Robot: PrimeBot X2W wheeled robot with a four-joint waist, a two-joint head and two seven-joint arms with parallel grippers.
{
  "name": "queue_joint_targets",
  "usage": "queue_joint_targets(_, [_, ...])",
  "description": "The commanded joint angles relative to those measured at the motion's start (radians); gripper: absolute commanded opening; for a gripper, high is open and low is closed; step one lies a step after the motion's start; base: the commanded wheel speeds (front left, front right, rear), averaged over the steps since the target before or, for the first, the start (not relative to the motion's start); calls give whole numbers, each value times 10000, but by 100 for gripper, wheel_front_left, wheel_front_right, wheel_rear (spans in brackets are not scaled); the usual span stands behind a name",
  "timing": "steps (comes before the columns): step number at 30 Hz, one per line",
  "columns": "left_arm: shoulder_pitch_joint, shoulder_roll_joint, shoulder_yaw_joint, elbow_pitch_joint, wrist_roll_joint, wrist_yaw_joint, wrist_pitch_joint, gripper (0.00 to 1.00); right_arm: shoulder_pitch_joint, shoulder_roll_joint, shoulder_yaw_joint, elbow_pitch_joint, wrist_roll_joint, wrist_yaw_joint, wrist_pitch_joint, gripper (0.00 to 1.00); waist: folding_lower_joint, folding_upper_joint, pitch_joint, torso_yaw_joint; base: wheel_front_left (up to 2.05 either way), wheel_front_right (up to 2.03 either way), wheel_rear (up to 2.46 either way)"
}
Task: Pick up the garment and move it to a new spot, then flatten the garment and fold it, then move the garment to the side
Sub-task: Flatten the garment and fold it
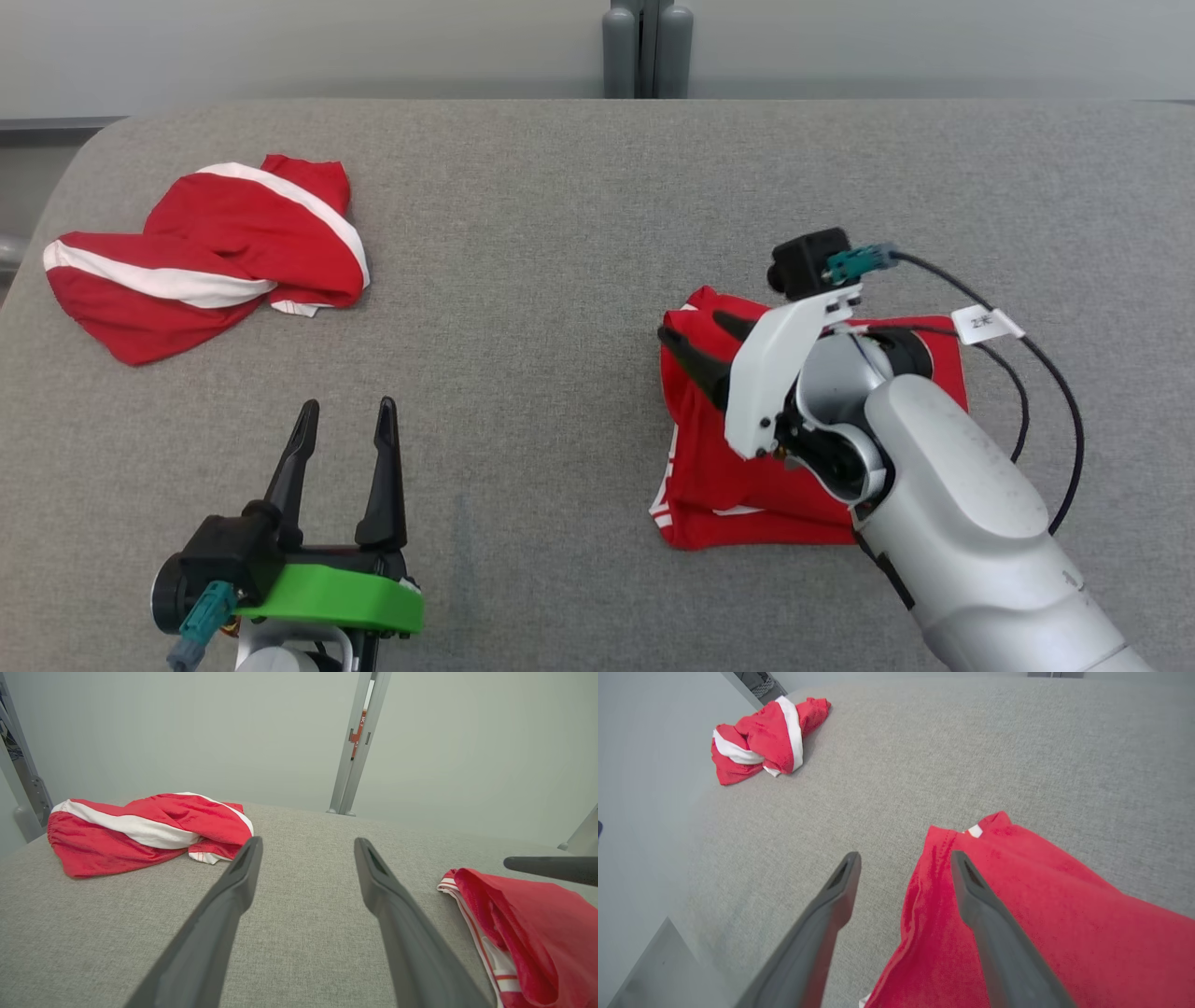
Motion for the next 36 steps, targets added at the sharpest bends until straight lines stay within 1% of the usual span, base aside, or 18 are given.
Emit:
queue_joint_targets(1, [-59,24,64,9,59,-15,-29,100,-121,48,-252,-334,365,-5,-298,100,0,0,-65,-65,0,0,0])
queue_joint_targets(3, [5,23,76,-13,91,-20,-29,100,-128,-11,-606,-832,550,-5,-769,100,0,0,-126,-117,0,0,0])
queue_joint_targets(5, [74,23,58,-40,114,-6,-29,100,6,-326,-1106,-1322,428,-7,-1422,100,0,0,-193,-146,0,0,0])
queue_joint_targets(9, [188,23,31,-32,107,14,-29,100,837,-1011,-2315,-2076,-535,-6,-2858,100,0,0,-382,-185,0,0,0])
queue_joint_targets(12, [259,23,4,-13,33,38,-29,100,1754,-1370,-3374,-2290,-1725,-4,-3760,100,0,0,-505,-289,0,0,0])
queue_joint_targets(13, [280,23,4,-4,16,34,-29,100,2026,-1418,-3583,-2298,-2029,-4,-3927,100,0,0,-530,-321,0,0,0])
queue_joint_targets(15, [309,23,7,30,-3,19,-29,100,2537,-1310,-4129,-2321,-2503,-4,-4409,100,0,0,-582,-412,0,0,0])
queue_joint_targets(18, [393,23,41,61,-13,12,-29,100,3228,-1219,-4550,-2272,-3211,-4,-5100,100,0,0,-702,-560,0,0,0])
queue_joint_targets(22, [521,23,90,112,-7,-10,-29,100,3872,-1051,-4641,-2242,-3822,-4,-5958,100,0,0,-924,-714,0,0,0])
queue_joint_targets(26, [658,23,258,126,188,26,-29,100,4448,-845,-4549,-2225,-4005,-6,-6520,100,0,0,-1256,-841,0,0,0])
queue_joint_targets(30, [799,23,331,139,184,94,-29,100,4870,-730,-4380,-2270,-3828,-6,-6727,100,0,0,-1538,-946,0,0,0])
queue_joint_targets(36, [960,23,520,244,278,107,-29,100,5014,-668,-3952,-2320,-3481,-6,-6738,100,0,0,-1786,-1205,0,0,0])
